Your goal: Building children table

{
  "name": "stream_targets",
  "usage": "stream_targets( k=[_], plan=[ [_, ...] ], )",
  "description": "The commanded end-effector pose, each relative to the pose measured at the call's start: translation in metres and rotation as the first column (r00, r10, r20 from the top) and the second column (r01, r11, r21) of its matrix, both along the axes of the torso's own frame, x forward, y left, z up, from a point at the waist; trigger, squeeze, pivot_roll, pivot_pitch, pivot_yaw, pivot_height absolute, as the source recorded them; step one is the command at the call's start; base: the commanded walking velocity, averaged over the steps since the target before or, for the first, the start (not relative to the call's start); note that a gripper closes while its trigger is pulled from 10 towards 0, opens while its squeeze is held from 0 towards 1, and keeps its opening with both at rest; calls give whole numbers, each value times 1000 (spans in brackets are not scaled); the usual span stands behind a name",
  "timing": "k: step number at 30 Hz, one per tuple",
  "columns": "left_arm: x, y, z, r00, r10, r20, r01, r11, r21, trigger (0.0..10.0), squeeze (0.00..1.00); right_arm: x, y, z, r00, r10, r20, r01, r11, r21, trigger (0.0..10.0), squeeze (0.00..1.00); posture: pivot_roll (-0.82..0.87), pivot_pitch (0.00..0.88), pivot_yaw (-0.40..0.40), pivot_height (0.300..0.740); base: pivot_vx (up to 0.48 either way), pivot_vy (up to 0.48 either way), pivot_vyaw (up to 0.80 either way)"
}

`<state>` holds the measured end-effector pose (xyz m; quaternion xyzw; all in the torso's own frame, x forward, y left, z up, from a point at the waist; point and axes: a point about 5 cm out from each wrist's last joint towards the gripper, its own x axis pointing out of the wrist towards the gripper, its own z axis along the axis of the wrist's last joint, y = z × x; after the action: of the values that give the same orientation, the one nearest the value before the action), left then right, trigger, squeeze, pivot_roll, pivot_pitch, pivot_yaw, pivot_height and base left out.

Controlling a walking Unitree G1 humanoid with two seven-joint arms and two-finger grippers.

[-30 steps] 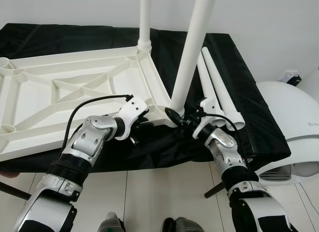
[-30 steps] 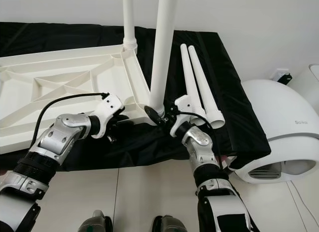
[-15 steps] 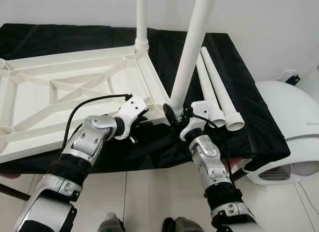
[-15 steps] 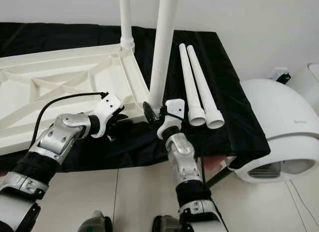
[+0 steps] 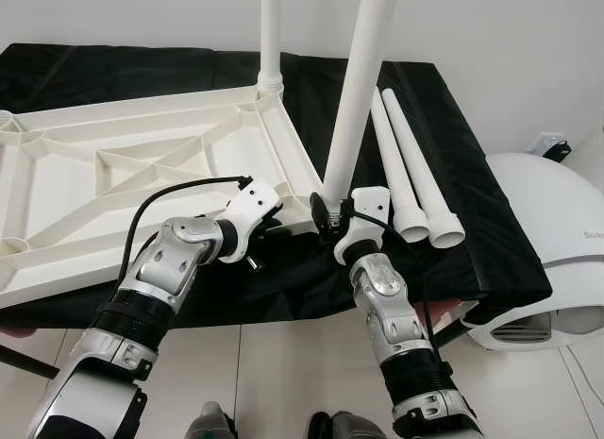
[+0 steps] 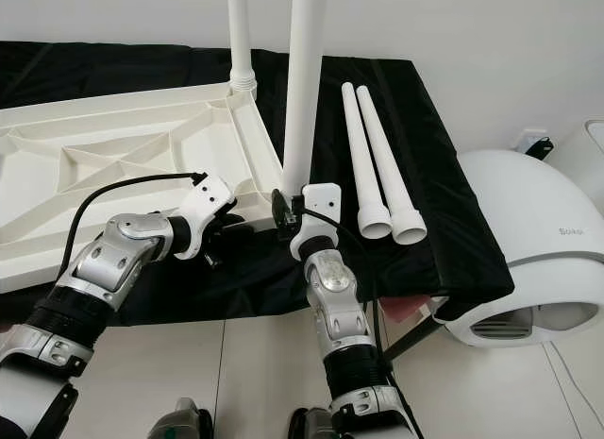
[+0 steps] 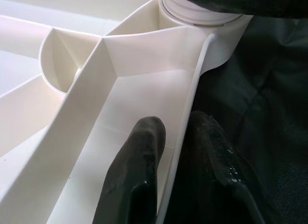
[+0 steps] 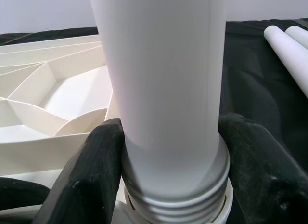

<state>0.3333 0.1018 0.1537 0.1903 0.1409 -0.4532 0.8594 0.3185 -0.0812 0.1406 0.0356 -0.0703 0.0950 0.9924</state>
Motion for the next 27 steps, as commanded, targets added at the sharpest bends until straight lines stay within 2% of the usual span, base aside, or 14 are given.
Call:
stream_targets(
  k=[1, 4, 5, 17, 18, 19, 21, 24, 25, 26, 27],
  plan=[
    [-6, -5, -7, 998, -54, -39, 54, 999, 4, 10000, 0, -11, -2, -10, 996, -80, -34, 81, 996, 35, 10000, 59, 22, 66, -44, 740, 0, 0, 0],
    [-6, -5, -7, 998, -53, -39, 54, 999, 4, 10000, 0, -11, -1, -10, 996, -81, -41, 82, 996, 35, 10000, 59, 22, 66, -44, 740, 0, 0, 0],
    [-6, -5, -7, 998, -54, -38, 54, 999, 4, 10000, 0, -12, -1, -10, 997, -71, -40, 73, 997, 41, 10000, 1000, 23, 59, -44, 740, 0, 0, 0],
    [-6, -6, -7, 998, -58, -36, 58, 998, 6, 10000, 0, -11, -9, -16, 997, -33, -67, 33, 999, -3, 10000, 1000, 18, 53, -44, 740, 0, 0, 0],
    [-5, -6, -7, 998, -58, -36, 58, 998, 5, 10000, 0, -10, -9, -16, 998, 10, -66, -10, 1000, 1, 10000, 0, 17, 52, -44, 740, 0, 0, 0],
    [-5, -6, -7, 998, -58, -36, 58, 998, 5, 10000, 0, -10, -9, -16, 998, 10, -66, -10, 1000, 1, 10000, 0, 17, 52, -44, 740, 0, 0, 0],
    [-5, -6, -6, 998, -59, -34, 59, 998, 6, 10000, 0, -8, -12, -17, 983, 178, -55, -178, 984, 7, 10000, 0, 17, 53, -43, 740, 0, 0, 0],
    [-5, -6, -6, 998, -59, -34, 59, 998, 6, 10000, 0, -8, -13, -17, 978, 200, -54, -200, 980, 6, 10000, 0, 17, 53, -43, 740, 0, 0, 0],
    [-5, -5, -6, 998, -57, -33, 58, 998, 7, 10000, 0, -4, -23, -18, 959, 279, -53, -280, 959, -34, 10000, 0, 17, 55, -43, 740, 0, 0, 0],
    [-5, -5, -6, 998, -57, -33, 58, 998, 7, 10000, 0, -4, -23, -18, 959, 279, -53, -280, 959, -34, 10000, 0, 17, 55, -43, 740, 0, 0, 0],
    [-4, -5, -5, 998, -57, -33, 57, 998, 7, 10000, 0, 0, -32, -17, 936, 347, -61, -350, 934, -64, 10000, 0, 15, 57, -42, 740, 0, 0, 0]
  ],
)
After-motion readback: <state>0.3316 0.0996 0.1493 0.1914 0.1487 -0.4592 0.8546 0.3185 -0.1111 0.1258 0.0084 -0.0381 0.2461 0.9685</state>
